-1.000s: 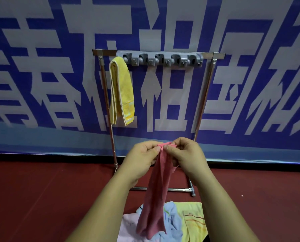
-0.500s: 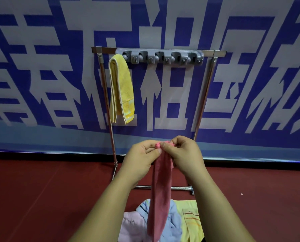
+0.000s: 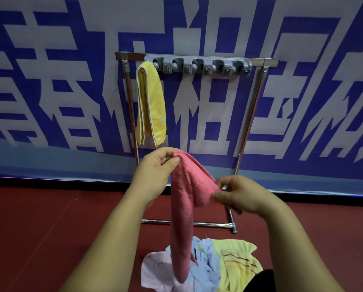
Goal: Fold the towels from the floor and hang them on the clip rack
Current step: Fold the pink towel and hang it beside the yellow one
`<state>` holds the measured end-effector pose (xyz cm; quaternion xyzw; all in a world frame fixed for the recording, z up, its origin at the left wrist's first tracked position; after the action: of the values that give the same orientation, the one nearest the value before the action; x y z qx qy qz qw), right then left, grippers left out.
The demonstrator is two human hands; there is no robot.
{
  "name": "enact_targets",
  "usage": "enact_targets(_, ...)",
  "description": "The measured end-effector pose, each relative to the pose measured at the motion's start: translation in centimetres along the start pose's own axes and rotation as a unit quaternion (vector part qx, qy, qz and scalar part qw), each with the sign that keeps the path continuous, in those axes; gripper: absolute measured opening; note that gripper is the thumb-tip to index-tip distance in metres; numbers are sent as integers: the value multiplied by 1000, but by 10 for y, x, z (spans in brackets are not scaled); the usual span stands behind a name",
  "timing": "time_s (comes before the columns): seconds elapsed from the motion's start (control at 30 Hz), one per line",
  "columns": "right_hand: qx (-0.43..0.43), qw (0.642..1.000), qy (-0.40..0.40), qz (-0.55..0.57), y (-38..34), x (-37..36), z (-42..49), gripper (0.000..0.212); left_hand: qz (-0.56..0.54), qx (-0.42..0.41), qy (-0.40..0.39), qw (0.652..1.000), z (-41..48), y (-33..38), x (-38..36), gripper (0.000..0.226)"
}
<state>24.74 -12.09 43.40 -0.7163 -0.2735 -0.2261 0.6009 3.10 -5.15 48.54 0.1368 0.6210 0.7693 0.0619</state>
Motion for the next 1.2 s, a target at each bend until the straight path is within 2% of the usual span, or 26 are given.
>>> enact_targets(0.07,1,999,31,-19,-2,10,-2,13,13,-1,-3,1000,1,2,6,23)
enact_targets(0.17,36,987,136,-73,-18,34,-10,16,19,1,3,1000,-1,2,16,24)
enact_targets(0.27,80,969,235,6,-40,57,-22,19,15,6,14,1000,1,0,26,22)
enact_targets(0.5,136,956,195,173,-71,67,-26,14,-38,12,36,999,3,0,40,18)
enact_targets(0.63,119,948,217,199,-62,72,-24,14,-43,13,24,999,5,3,37,15)
enact_targets(0.8,127,922,202,306,-53,69,-26,26,-55,13,15,998,6,2,30,14)
enact_targets(0.9,102,931,211,278,-45,69,-24,29,-62,14,13,998,6,-1,25,14)
enact_targets(1.07,43,956,217,194,-27,62,-20,3,-57,32,5,998,-1,-16,13,12)
enact_targets(1.2,31,951,236,199,-13,56,-19,8,-42,46,11,998,-6,-29,12,12)
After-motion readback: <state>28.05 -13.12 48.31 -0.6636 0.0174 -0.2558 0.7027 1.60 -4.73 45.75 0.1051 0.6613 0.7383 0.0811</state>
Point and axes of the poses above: each hand's wrist, its own z-axis towards the middle knuckle, its own x-axis out of the back of the hand, y = z × x, the point moved 10 cm from there along z, towards the middle knuckle, and after that the axes turned 1 degree about z, right-handed, at the moved point
